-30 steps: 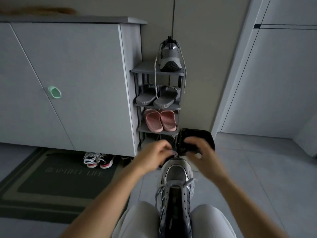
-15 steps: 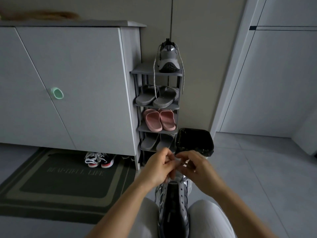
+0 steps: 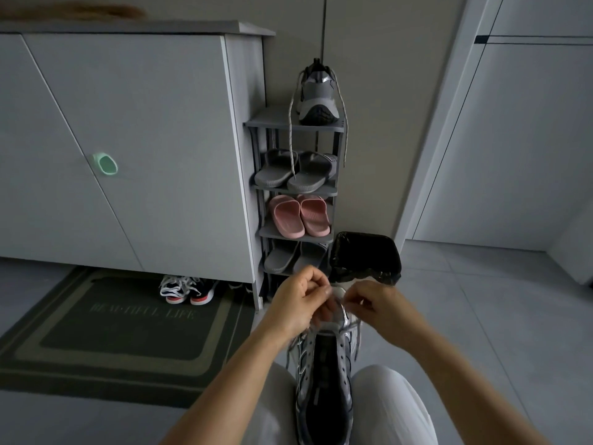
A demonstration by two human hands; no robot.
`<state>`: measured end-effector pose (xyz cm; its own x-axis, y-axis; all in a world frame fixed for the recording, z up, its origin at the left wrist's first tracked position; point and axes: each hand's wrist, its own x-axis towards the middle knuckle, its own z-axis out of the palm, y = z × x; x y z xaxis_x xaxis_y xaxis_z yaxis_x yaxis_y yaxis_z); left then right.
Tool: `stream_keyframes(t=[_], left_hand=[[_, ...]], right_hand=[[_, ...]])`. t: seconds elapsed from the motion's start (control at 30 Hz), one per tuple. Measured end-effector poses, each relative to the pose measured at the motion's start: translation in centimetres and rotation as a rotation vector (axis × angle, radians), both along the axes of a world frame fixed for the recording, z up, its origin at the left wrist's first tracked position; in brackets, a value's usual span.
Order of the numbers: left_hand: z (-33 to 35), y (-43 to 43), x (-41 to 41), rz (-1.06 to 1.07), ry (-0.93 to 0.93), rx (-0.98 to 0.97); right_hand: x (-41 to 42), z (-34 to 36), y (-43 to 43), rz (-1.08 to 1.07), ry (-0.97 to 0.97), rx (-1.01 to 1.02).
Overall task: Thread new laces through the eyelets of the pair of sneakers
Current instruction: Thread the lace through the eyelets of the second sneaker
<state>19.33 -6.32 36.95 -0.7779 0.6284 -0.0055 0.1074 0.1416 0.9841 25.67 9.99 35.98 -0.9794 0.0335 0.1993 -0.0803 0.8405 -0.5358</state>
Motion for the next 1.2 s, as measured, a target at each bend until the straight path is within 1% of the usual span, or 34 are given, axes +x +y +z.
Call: stream_keyframes(t=[0.03,0.1,0.17,0.2,0.23,0.3,0.37,0.43,0.53,0.6,0.67,0.73,0.83,0.87,0.93,0.97,1.07,1.13,1.2], left_hand=[[-0.3,-0.3,-0.3,0.021,0.008,-0.04],[-1.2,-1.3,-0.8,0.088,0.025,-0.156],[-2.5,-2.5,-0.9,0.145,0.029,-0.257],[-3.2,-3.0,-0.8,0.159,0.022,-0.282],[-3.9,-3.3,-0.7,0.167,0.011,-0.298],[-5.1,-3.5,-0.3,0.176,-0.024,-0.318],[-5.8,-3.1,0.0,0.179,-0.033,-0.318],[-5.9,-2.3,0.1,0.205,-0.018,-0.283],[-5.0,-1.1,0.1,0.232,-0.017,-0.192],[-4.0,-0.3,0.4,0.148,-0.036,-0.118],[-3.1,0.6,1.0,0.062,-0.076,-0.035],[-2.5,0.9,1.2,0.08,-0.099,0.042],[-1.9,0.0,1.1,0.102,-0.045,0.065],[-1.8,-0.4,1.1,0.08,-0.055,0.066],[-1.6,-0.9,1.3,0.024,-0.132,0.073],[-1.7,-0.9,1.5,0.01,-0.153,0.056],[-2.0,-1.0,1.6,0.052,-0.114,-0.012],[-2.2,-1.4,1.4,0.079,-0.048,-0.084],[-2.2,-1.7,1.2,0.085,0.001,-0.178]], right_hand=[[-0.2,0.3,0.6,-0.037,-0.037,0.025],[-0.5,1.0,2.5,-0.102,-0.205,0.068],[-0.4,1.3,4.4,-0.171,-0.371,0.19],[-0.3,1.3,5.2,-0.232,-0.391,0.227],[-0.2,1.5,5.9,-0.301,-0.37,0.241],[-0.1,2.1,7.3,-0.439,-0.205,0.175],[0.0,2.8,8.2,-0.573,0.017,-0.007],[0.0,2.7,8.4,-0.617,0.127,-0.187],[-0.1,2.1,6.0,-0.507,0.115,-0.426],[-0.2,1.3,3.4,-0.426,0.105,-0.551],[-0.3,0.5,1.0,-0.372,0.117,-0.606],[-0.3,-0.2,-0.5,-0.348,0.124,-0.627],[0.2,-1.2,-1.1,-0.356,0.126,-0.589],[0.4,-1.5,-1.2,-0.366,0.134,-0.573],[0.6,-2.0,-1.3,-0.385,0.149,-0.559],[0.7,-2.2,-1.5,-0.393,0.16,-0.563],[0.6,-2.3,-2.1,-0.369,0.19,-0.562],[0.7,-2.5,-2.2,-0.273,0.147,-0.431],[1.1,-2.8,-2.4,-0.108,0.066,-0.267]])
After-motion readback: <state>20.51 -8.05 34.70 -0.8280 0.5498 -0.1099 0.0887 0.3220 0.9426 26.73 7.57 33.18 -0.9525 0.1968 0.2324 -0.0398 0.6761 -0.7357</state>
